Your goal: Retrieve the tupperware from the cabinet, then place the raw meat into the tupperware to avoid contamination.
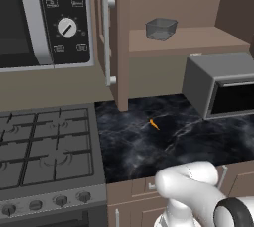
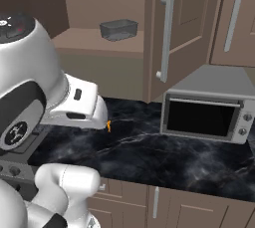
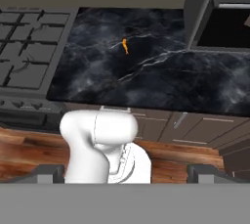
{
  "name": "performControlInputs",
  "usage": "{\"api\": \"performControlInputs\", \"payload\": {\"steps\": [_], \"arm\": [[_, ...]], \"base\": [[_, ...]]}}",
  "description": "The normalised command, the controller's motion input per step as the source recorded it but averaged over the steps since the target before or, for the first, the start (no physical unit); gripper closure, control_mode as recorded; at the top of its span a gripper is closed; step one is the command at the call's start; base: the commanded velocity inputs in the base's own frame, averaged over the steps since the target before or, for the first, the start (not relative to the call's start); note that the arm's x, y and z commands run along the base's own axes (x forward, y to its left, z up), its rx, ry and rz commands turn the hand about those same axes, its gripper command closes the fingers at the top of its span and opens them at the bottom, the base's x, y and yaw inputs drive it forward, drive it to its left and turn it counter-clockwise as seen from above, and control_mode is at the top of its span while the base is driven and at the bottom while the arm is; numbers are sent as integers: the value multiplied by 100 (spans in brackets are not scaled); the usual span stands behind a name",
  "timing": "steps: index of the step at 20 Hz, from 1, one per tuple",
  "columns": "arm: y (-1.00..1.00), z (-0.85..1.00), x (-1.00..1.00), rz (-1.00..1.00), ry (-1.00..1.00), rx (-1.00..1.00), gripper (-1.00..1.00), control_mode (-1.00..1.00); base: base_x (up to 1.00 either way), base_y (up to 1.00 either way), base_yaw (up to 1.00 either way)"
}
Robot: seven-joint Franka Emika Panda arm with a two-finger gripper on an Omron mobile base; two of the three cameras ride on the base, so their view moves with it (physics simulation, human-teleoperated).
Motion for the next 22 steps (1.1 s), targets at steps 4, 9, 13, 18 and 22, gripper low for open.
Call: {"api": "performControlInputs", "payload": {"steps": [4,9,13,18,22], "arm": [[90,-23,18,-4,13,-22,-100,-100],[70,-6,59,0,29,-25,-100,-100],[46,0,76,0,26,-25,-100,-100],[17,-2,73,0,12,-25,-100,-100],[-19,-2,67,1,14,-18,-100,-100]], "base": [[0,0,0],[0,0,0],[0,0,0],[0,0,0],[0,0,0]]}}
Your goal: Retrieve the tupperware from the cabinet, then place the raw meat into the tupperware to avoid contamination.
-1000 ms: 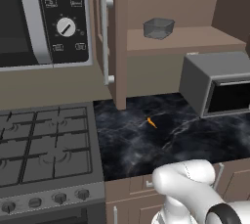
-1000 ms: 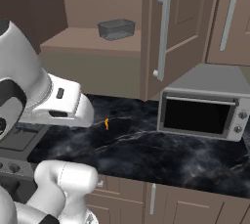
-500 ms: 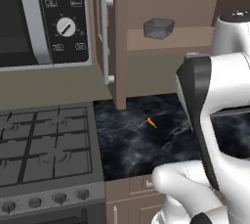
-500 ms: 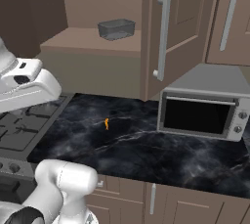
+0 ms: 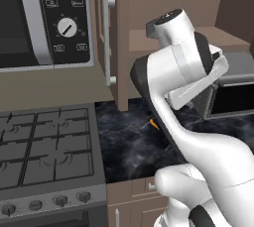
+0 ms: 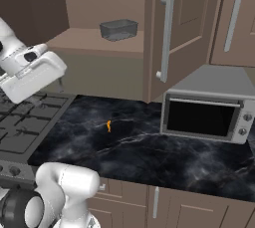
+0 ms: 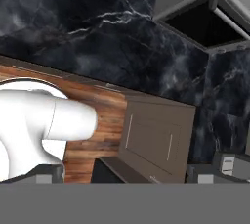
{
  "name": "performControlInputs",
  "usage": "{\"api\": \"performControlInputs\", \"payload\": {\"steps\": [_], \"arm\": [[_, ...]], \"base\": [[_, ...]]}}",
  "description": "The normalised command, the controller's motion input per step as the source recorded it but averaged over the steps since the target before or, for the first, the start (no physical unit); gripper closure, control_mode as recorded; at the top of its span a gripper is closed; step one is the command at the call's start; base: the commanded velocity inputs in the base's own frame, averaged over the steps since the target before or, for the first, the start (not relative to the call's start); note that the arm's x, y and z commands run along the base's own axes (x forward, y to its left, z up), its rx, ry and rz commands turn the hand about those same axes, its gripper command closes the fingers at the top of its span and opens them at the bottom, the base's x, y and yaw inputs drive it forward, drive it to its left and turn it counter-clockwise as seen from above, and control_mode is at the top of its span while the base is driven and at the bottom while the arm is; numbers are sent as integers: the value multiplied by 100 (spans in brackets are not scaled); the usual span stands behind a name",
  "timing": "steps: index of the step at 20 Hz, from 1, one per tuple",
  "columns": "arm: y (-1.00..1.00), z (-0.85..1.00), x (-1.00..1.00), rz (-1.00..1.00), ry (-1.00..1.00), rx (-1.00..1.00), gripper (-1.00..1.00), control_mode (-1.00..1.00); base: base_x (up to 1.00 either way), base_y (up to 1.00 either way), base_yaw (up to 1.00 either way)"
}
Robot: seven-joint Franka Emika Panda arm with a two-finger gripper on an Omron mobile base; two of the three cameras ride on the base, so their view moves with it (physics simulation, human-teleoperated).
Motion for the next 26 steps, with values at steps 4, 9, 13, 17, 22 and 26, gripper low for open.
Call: {"api": "performControlInputs", "payload": {"steps": [4,9,13,17,22,26], "arm": [[-60,-4,74,0,24,-12,-100,-100],[-67,-13,64,0,21,-2,-100,-100],[-52,0,68,2,24,-8,-100,-100],[-54,0,51,13,20,-10,-100,-100],[-66,0,25,13,24,-13,-100,-100],[-70,0,12,9,23,-13,-100,-100]], "base": [[0,0,0],[0,0,0],[0,0,0],[0,0,0],[0,0,0],[0,0,0]]}}
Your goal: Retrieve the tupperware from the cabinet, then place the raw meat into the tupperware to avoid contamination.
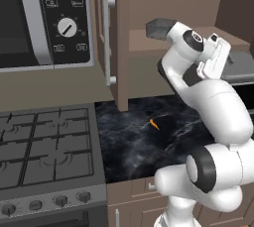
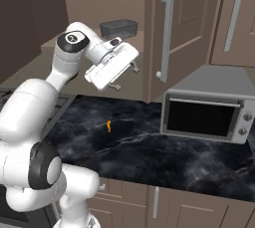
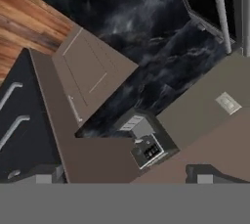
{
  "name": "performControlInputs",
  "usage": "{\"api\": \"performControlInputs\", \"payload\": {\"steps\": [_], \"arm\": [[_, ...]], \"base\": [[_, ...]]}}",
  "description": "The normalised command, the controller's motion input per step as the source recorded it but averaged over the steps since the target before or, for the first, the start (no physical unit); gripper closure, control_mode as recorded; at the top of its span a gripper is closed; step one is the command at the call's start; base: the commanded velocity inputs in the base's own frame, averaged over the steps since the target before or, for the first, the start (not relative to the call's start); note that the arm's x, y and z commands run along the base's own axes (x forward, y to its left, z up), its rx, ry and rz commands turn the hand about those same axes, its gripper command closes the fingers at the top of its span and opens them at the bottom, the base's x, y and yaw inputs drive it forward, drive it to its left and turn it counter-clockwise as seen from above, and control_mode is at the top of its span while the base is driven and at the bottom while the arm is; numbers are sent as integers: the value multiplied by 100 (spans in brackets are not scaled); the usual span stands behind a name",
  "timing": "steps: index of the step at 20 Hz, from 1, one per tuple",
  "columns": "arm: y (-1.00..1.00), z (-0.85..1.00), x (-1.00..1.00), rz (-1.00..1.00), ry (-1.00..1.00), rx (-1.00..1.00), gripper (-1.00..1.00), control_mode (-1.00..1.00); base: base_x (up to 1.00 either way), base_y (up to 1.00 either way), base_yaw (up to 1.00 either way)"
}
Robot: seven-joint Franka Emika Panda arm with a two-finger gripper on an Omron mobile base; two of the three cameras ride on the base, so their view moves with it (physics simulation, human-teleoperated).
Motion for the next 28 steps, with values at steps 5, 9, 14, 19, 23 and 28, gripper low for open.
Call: {"api": "performControlInputs", "payload": {"steps": [5,9,14,19,23,28], "arm": [[-72,4,1,6,19,-7,-100,-100],[-75,12,-16,3,9,0,-100,-100],[-77,7,-24,1,6,0,-100,-100],[-71,1,-21,0,4,0,-100,-100],[-67,0,-7,0,1,0,-100,-100],[-24,0,0,0,0,0,-100,-100]], "base": [[0,0,0],[0,0,0],[0,0,0],[0,0,0],[0,0,0],[0,0,0]]}}
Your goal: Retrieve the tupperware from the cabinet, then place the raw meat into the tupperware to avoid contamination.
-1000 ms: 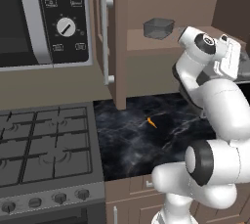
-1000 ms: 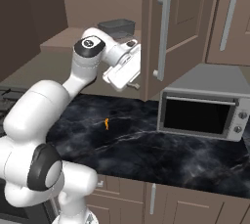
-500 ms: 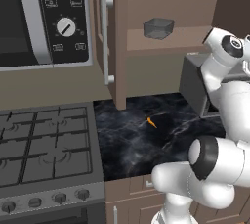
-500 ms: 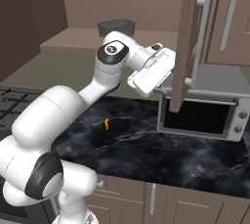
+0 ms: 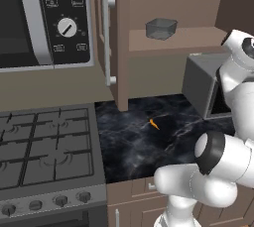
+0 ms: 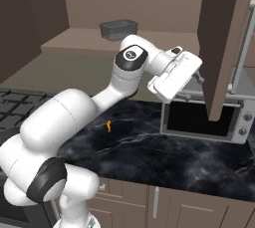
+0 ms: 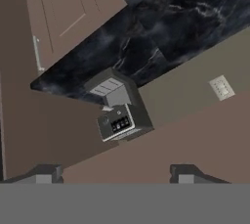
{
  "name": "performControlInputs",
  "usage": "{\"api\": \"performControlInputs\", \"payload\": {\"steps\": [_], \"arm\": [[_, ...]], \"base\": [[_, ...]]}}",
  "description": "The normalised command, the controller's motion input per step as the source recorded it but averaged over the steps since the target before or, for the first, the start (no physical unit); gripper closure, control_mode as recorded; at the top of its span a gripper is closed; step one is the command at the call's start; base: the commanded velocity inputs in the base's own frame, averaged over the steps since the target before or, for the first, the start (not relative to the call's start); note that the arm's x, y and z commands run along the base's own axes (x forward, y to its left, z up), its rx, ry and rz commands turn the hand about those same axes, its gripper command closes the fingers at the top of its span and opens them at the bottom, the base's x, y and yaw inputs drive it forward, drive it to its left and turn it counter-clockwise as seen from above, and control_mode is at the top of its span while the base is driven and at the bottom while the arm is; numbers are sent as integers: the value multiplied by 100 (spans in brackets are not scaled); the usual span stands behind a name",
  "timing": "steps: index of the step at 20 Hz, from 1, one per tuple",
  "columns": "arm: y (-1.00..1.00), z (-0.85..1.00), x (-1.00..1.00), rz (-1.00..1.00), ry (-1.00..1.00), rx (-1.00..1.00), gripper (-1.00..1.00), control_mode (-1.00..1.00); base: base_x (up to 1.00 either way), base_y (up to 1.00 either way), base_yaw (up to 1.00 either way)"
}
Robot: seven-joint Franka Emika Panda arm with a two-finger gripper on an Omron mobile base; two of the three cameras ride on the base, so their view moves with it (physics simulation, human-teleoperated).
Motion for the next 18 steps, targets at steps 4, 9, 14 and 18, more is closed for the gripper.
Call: {"api": "performControlInputs", "payload": {"steps": [4,9,14,18], "arm": [[0,0,0,0,0,0,-100,-100],[22,-2,3,-4,-3,0,-100,-100],[49,-3,7,-10,-7,2,-100,-100],[65,-4,0,-2,-8,8,-100,-100]], "base": [[0,0,0],[0,0,0],[0,0,0],[0,0,0]]}}
